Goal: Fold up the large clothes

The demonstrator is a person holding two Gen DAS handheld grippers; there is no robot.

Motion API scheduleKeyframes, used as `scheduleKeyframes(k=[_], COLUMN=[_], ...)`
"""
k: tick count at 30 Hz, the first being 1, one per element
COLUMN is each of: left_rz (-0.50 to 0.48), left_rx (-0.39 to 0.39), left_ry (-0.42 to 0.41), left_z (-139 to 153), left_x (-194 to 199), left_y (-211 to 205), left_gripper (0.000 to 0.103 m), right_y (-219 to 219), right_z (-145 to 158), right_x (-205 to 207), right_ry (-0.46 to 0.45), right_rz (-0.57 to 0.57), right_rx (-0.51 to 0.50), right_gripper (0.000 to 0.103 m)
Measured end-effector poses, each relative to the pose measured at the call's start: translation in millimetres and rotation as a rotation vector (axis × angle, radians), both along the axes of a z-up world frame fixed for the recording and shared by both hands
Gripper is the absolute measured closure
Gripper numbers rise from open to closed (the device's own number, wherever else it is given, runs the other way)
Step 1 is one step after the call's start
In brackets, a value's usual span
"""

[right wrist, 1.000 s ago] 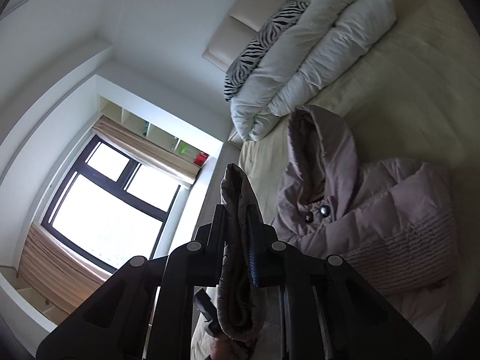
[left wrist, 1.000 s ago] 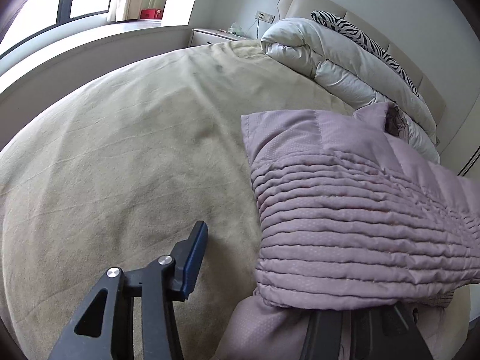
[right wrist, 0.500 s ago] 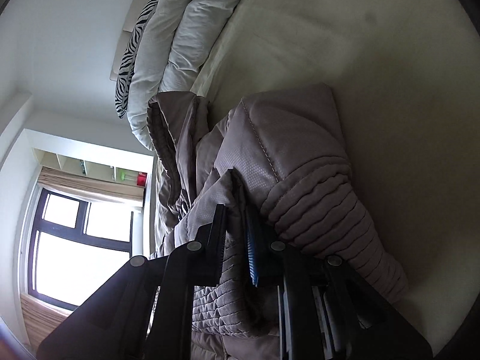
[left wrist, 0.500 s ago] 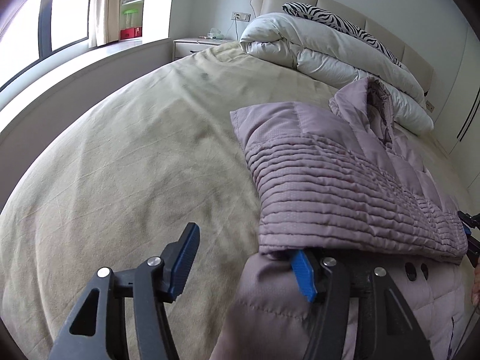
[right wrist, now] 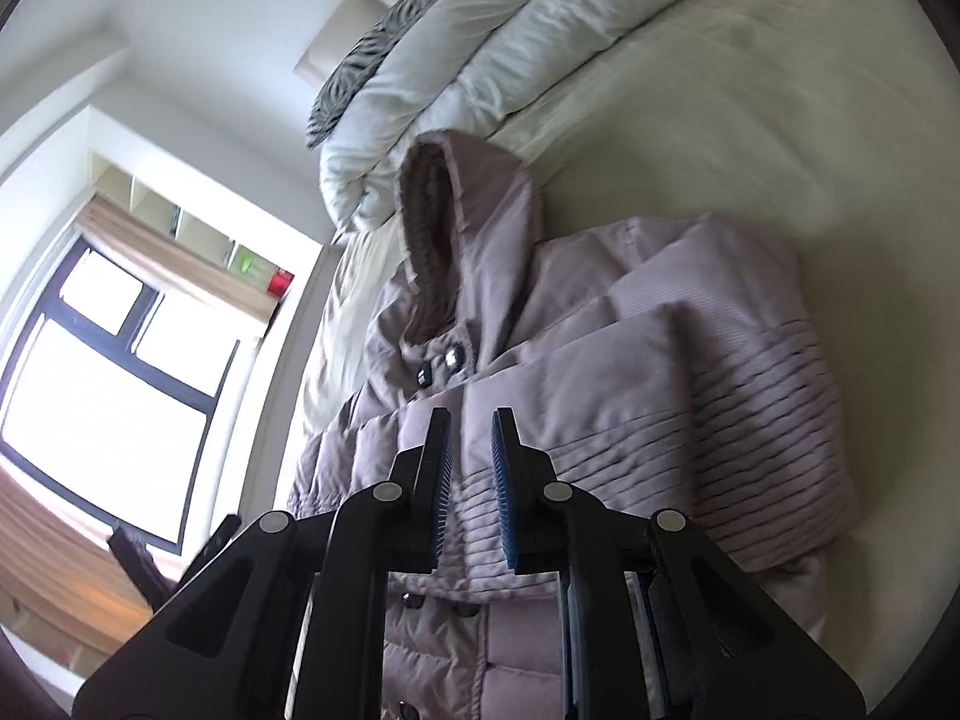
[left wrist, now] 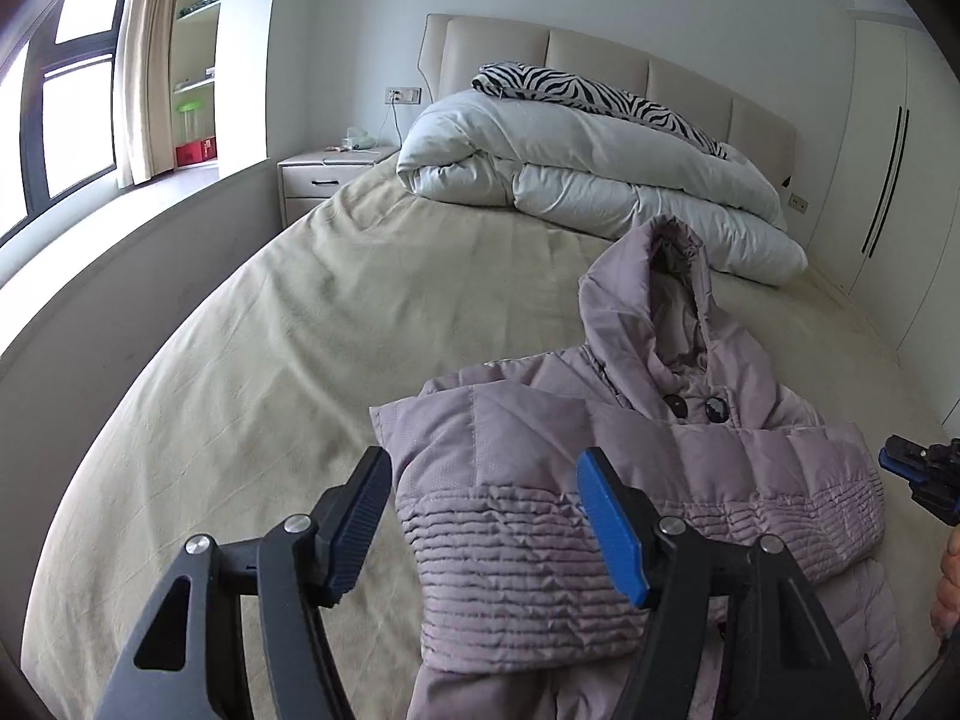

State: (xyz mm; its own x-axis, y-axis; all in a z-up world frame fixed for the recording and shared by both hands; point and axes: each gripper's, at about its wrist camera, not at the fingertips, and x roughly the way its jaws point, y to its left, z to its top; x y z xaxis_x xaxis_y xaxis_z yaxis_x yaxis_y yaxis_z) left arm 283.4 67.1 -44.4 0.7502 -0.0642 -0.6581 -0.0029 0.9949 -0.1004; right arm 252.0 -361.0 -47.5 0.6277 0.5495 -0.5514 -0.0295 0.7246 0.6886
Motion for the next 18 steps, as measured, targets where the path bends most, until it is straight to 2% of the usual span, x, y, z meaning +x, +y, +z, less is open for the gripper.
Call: scheduleKeyframes(k=[3, 5, 7, 9, 11, 13, 18], left_rz=[0.013, -0.014, -0.021, -0.021, -0.018, -0.019, -0.048], left_rx=[-0.058, -0.013, 0.016, 0.018, 0.043, 0.063, 0.059], left_ry=[0.033, 0.077, 0.137, 0.162, 0.155, 0.142, 0.168], left_z=[-13, -28, -52, -72, -84, -91, -91], left_x=[13, 17, 21, 20, 16, 12, 12], left_y=[1, -9, -16, -17, -22, -25, -23], left_gripper=[0.041, 0.041, 0.041, 0.040, 0.039, 0.039, 0.039], right_y=[42, 58, 55, 38, 21, 13, 10], right_z=[-4, -15, -35, -57, -71, -74, -85], right_x=[4, 7, 13, 16, 12, 6, -7], right_ry=[0.012, 0.032, 0.088, 0.130, 0.129, 0.118, 0.094], right_rz=[0.076, 0.088, 0.049, -0.001, -0.021, -0.031, -0.011], right_rx=[-0.059, -0.112, -0.128, -0.060, 0.011, 0.016, 0.025], right_gripper=[0.090, 0.090, 0.090, 0.090, 0.096, 0.102, 0.103])
